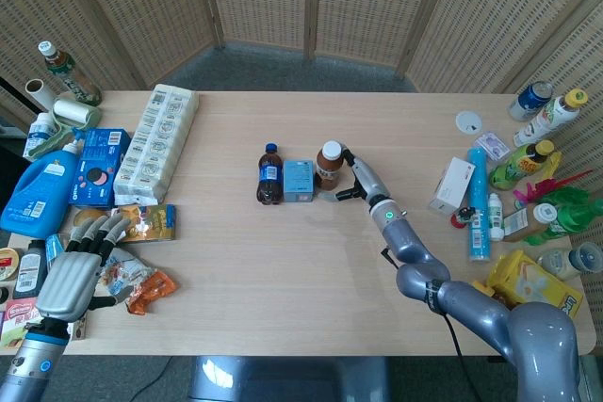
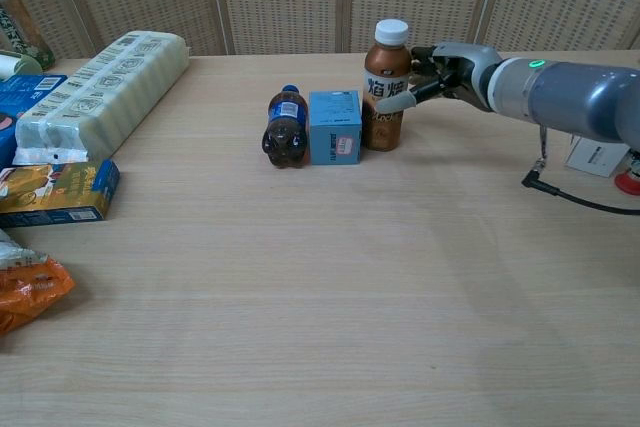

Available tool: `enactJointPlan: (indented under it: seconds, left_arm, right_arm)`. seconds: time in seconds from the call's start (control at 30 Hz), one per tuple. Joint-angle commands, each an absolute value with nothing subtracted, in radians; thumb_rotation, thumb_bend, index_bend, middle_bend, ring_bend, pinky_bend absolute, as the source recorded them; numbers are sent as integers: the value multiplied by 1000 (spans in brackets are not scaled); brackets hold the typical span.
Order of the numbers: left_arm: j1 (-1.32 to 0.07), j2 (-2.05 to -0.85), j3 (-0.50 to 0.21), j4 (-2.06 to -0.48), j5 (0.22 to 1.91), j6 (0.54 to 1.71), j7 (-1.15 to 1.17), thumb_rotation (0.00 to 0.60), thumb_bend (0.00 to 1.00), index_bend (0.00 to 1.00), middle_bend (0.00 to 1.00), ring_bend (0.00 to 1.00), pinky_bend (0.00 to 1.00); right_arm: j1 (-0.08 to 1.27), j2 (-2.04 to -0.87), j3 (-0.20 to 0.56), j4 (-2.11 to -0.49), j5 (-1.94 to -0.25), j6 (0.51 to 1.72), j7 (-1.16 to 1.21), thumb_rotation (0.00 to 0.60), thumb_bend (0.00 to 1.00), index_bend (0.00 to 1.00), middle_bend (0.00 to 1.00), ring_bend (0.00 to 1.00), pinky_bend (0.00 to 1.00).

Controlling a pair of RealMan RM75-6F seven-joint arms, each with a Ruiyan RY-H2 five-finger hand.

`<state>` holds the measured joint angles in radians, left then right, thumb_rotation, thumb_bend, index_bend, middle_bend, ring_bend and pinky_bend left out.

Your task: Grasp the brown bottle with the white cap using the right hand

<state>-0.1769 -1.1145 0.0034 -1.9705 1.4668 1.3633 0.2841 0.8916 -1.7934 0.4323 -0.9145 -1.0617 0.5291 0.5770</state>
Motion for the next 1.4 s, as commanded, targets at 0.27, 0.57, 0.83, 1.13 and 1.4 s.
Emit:
enactJointPlan:
  seconds: [0.27, 0.57, 0.83, 1.13, 1.4]
  left_arm:
    - [-197, -1138, -3, -1942, 1466, 1334, 258, 600, 215, 53, 0, 0, 0]
    - [-184, -1129, 4, -1950, 1467, 1353, 266, 600, 217, 41, 0, 0, 0]
    - [-166, -1112, 10, -1973, 1460, 1376, 287, 600, 212, 38, 0, 0, 0]
    - [-156, -1106, 12, -1976, 1447, 1382, 292, 600, 211, 34, 0, 0, 0]
    - [-147, -1097, 11, -1966, 1438, 1389, 272, 600, 206, 25, 0, 0, 0]
  right_arm:
    - [786, -1734, 383, -1065, -1032, 639, 491, 600, 62, 0, 177, 0, 0]
    - [870, -1771, 441, -955, -1034, 574, 527, 600, 59, 0, 0, 0, 0]
    - [961, -1849, 471, -787, -1043, 468, 599, 600, 59, 0, 4, 0, 0]
    - [1000, -1951, 490, -666, -1059, 461, 672, 600, 70, 352, 595, 238, 159]
    - [983, -1977, 490, -630, -1101, 514, 737, 600, 120, 741, 987, 631, 610]
